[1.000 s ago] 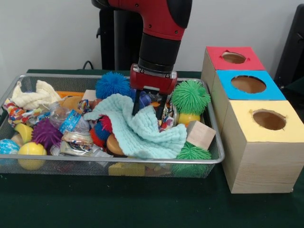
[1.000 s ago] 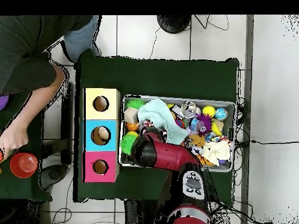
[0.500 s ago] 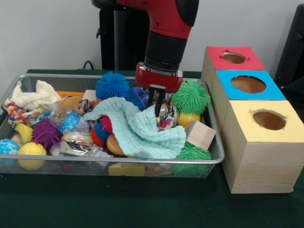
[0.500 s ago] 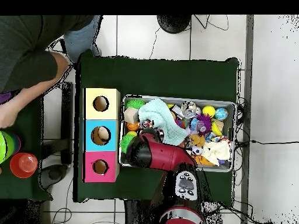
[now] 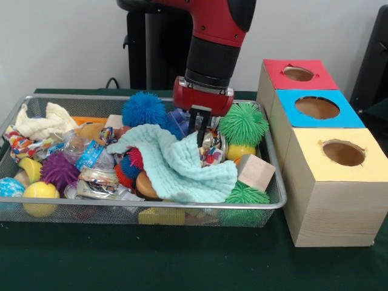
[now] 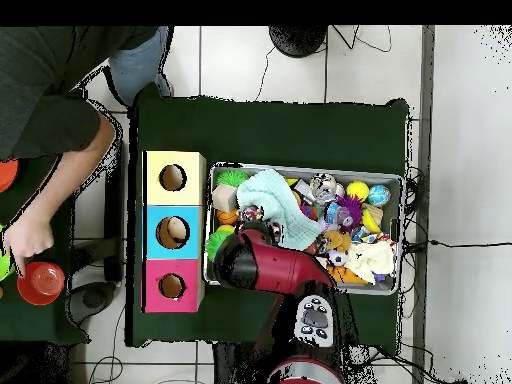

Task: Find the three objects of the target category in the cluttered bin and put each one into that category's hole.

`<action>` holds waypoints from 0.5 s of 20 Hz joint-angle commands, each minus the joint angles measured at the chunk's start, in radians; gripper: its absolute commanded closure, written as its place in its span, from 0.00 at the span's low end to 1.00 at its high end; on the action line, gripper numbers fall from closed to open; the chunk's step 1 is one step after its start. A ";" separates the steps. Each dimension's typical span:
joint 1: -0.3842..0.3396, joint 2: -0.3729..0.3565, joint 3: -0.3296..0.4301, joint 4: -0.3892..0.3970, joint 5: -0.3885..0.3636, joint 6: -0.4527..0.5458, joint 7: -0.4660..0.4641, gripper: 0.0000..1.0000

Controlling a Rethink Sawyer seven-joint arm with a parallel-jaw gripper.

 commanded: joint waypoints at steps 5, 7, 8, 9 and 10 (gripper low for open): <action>-0.083 -0.193 0.110 0.070 0.028 0.094 0.177 1.00; -0.084 -0.231 0.107 0.076 0.037 0.151 0.165 1.00; -0.088 -0.255 0.111 0.087 0.041 0.168 0.164 1.00; -0.084 -0.269 0.103 0.089 0.045 0.194 0.162 1.00; -0.081 -0.294 0.095 0.099 0.048 0.224 0.160 1.00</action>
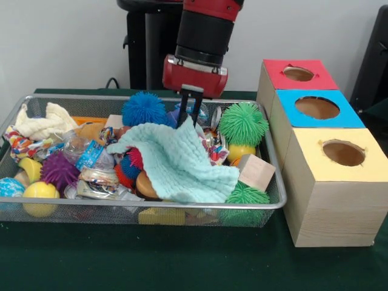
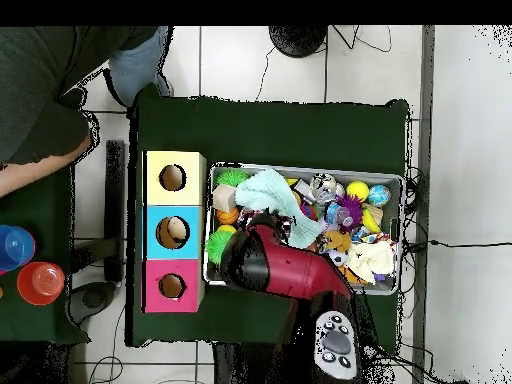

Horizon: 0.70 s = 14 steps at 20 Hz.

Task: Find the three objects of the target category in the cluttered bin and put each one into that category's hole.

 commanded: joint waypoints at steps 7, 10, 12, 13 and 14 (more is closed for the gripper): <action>-0.057 -0.245 0.073 0.068 0.033 0.301 0.117 1.00; -0.114 -0.263 0.125 0.094 0.042 0.291 0.104 1.00; -0.137 -0.271 0.141 0.106 0.048 0.297 0.102 1.00; -0.138 -0.279 0.139 0.109 0.048 0.308 0.103 1.00; -0.127 -0.289 0.123 0.107 0.048 0.333 0.110 1.00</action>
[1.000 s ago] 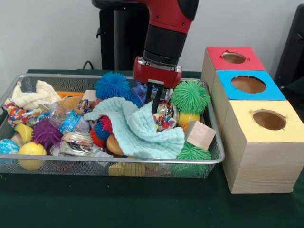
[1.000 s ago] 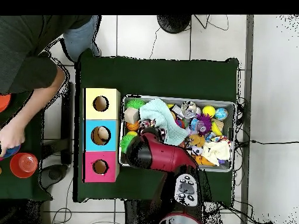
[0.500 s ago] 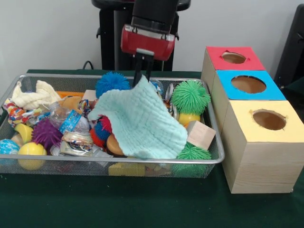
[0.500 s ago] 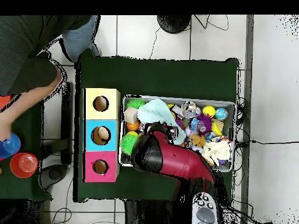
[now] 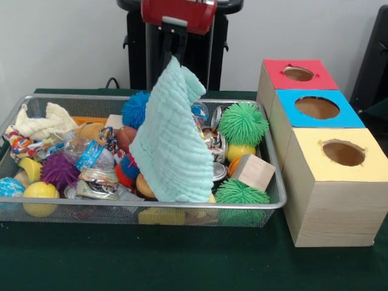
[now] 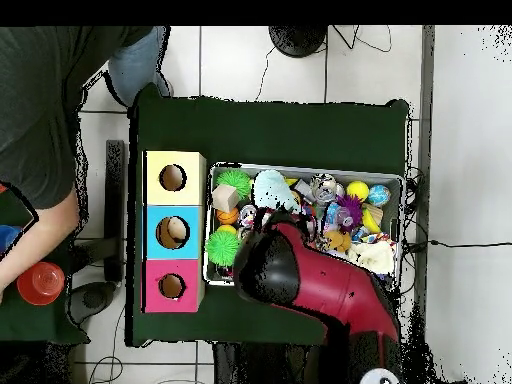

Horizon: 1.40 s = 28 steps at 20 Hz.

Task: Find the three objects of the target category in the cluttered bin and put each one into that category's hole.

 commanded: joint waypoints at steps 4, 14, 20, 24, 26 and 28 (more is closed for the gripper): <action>0.016 -0.142 0.005 0.065 0.032 0.296 0.140 1.00; 0.078 -0.271 -0.109 0.013 -0.011 0.557 0.142 1.00; 0.006 -0.259 -0.080 0.052 -0.022 0.455 0.076 1.00; -0.012 -0.226 -0.069 0.023 -0.104 0.387 0.030 1.00; -0.054 -0.226 -0.027 0.055 -0.083 0.324 -0.004 1.00; -0.096 -0.218 0.017 0.074 -0.068 0.283 -0.037 1.00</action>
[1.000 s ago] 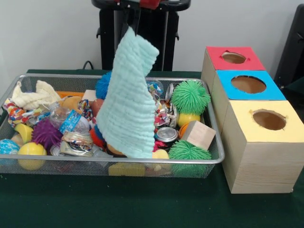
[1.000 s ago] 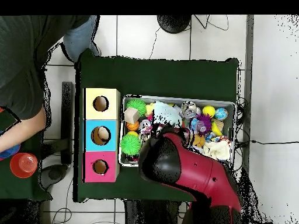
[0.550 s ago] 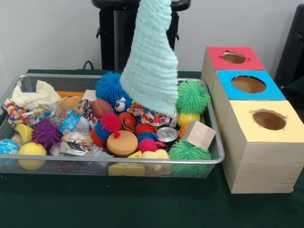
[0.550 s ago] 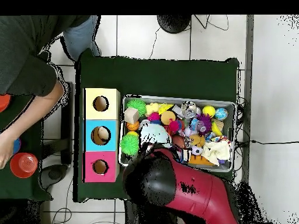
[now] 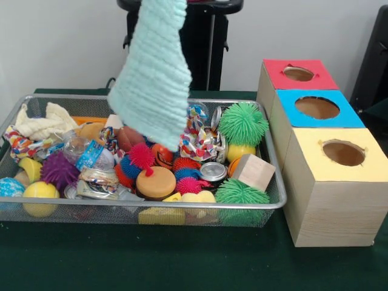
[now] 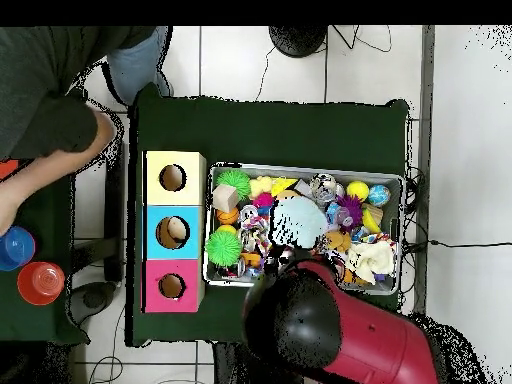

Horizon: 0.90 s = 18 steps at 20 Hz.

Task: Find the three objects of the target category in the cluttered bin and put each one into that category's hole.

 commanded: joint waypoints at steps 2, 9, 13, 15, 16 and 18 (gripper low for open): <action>-0.136 0.054 0.143 0.079 -0.038 -0.158 -0.063 1.00; -0.246 0.083 0.223 0.070 -0.088 -0.164 -0.138 1.00; -0.315 0.093 0.274 0.063 -0.117 -0.167 -0.177 1.00; -0.339 0.105 0.297 0.048 -0.135 -0.170 -0.175 1.00; -0.345 0.109 0.304 0.043 -0.144 -0.169 -0.168 1.00; -0.356 0.115 0.316 0.045 -0.155 -0.165 -0.152 1.00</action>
